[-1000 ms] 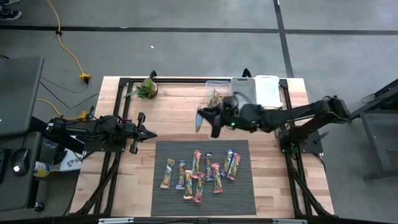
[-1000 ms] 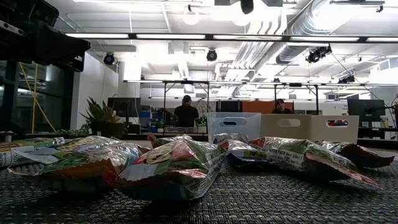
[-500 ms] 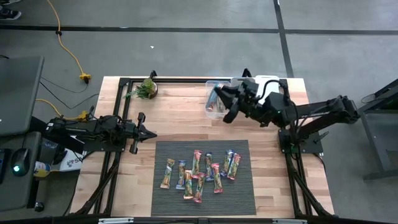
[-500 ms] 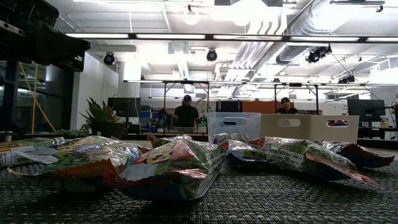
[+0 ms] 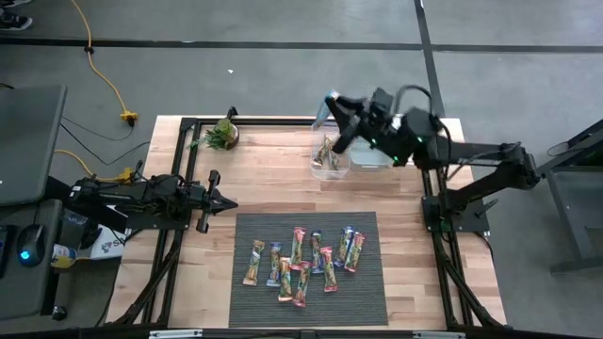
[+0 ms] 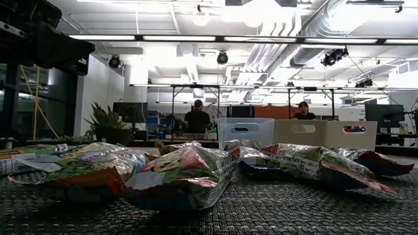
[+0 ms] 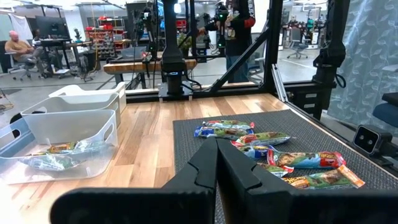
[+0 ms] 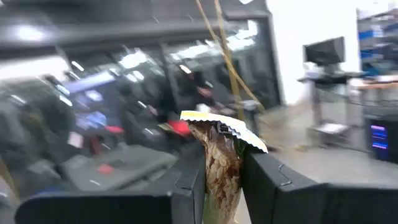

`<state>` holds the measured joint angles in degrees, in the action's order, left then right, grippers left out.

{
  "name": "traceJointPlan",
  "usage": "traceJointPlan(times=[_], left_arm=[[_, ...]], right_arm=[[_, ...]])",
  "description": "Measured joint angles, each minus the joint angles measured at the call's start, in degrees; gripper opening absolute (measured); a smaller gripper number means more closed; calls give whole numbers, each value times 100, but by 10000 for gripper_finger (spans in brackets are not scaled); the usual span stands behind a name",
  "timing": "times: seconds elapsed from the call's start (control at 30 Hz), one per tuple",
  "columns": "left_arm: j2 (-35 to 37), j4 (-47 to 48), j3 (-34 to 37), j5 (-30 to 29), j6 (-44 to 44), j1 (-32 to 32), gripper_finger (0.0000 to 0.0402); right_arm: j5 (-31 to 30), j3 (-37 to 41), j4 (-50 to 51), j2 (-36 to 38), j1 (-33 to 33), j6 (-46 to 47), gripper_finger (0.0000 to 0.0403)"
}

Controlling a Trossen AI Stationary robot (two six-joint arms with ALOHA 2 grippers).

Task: Pick and place Granola Bars by type
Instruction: Put the yellow granola bar into the transparent bin

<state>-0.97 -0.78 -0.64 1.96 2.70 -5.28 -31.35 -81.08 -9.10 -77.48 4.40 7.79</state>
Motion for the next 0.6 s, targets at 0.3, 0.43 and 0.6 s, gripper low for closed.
traceJointPlan(times=[0.3,0.43,0.6], left_arm=[[-2,1,1,0,0,0,1],[0,2,1,-2,0,0,1],[-1,2,1,0,0,0,1]], right_arm=[[-1284,-2449,3695,-1334,886,1650,71],[-997,-2865,4907,-1835,1426,2660,71],[2,-2872,5772,-2405,2011,3375,71]])
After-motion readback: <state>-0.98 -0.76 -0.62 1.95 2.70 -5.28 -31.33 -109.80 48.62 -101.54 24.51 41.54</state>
